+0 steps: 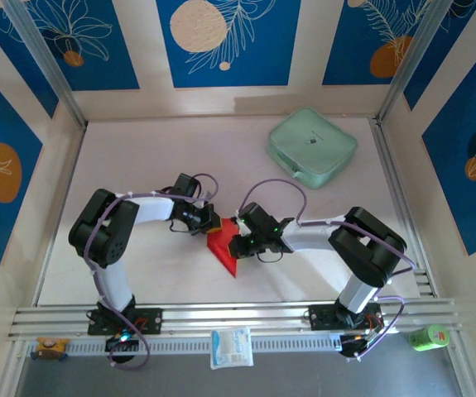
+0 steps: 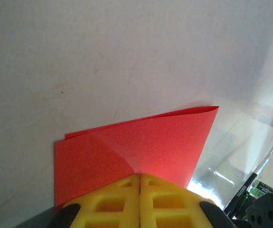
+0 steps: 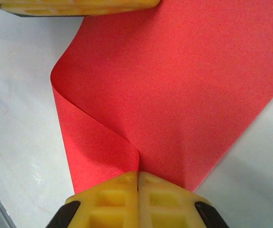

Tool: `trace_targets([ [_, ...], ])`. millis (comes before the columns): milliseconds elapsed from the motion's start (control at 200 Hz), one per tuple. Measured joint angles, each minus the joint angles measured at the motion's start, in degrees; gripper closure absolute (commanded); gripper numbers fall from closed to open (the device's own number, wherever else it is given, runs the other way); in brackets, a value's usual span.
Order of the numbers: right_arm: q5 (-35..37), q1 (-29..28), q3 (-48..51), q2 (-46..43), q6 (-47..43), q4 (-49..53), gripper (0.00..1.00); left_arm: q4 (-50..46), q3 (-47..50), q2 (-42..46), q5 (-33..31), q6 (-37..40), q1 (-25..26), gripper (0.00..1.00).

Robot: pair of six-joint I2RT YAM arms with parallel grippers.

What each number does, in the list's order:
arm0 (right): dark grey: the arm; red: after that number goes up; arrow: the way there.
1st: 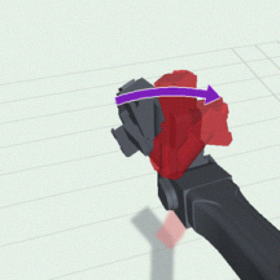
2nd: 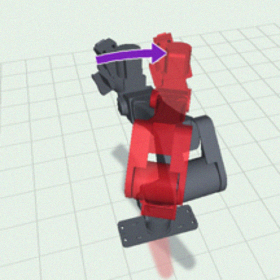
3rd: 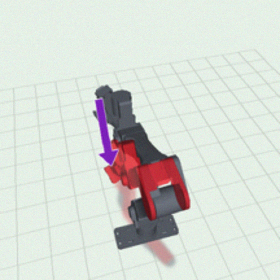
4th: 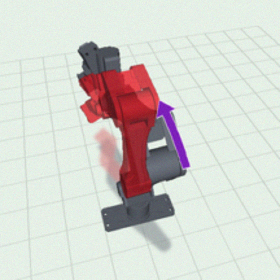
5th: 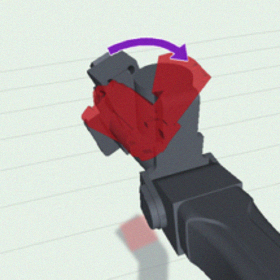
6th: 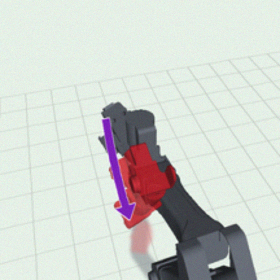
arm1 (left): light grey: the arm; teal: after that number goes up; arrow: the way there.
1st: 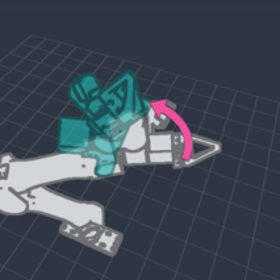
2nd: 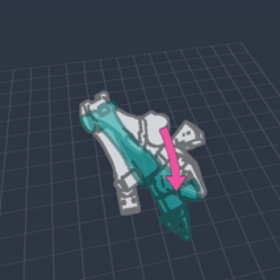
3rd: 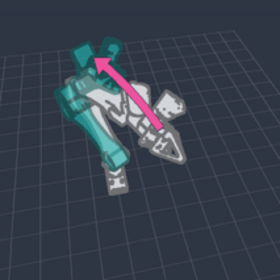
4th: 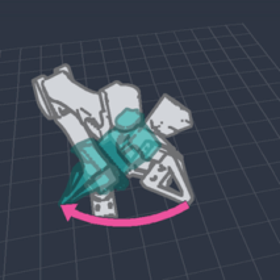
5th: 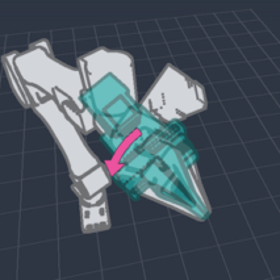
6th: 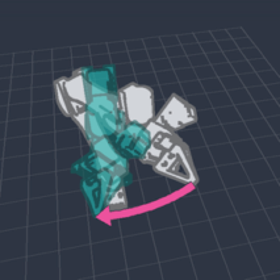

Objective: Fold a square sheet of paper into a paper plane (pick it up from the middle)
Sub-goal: Third fold the triangle at the center of the table.

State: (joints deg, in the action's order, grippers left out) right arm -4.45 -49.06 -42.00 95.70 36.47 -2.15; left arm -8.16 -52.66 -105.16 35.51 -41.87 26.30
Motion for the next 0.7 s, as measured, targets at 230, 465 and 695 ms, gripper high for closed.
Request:
trace_targets([
  [230,0.0,0.0,-0.09,0.0,-0.02,0.13,0.97,0.0,0.0,0.0,0.0,0.0,0.0,0.92],
  [465,0.63,0.0,-0.39,0.0,-0.07,0.55,0.97,0.0,0.0,0.0,0.0,0.0,0.0,0.92],
  [695,0.85,0.0,-0.76,-0.04,-0.26,1.33,0.97,-0.02,0.0,0.04,-0.02,0.02,0.0,0.91],
])
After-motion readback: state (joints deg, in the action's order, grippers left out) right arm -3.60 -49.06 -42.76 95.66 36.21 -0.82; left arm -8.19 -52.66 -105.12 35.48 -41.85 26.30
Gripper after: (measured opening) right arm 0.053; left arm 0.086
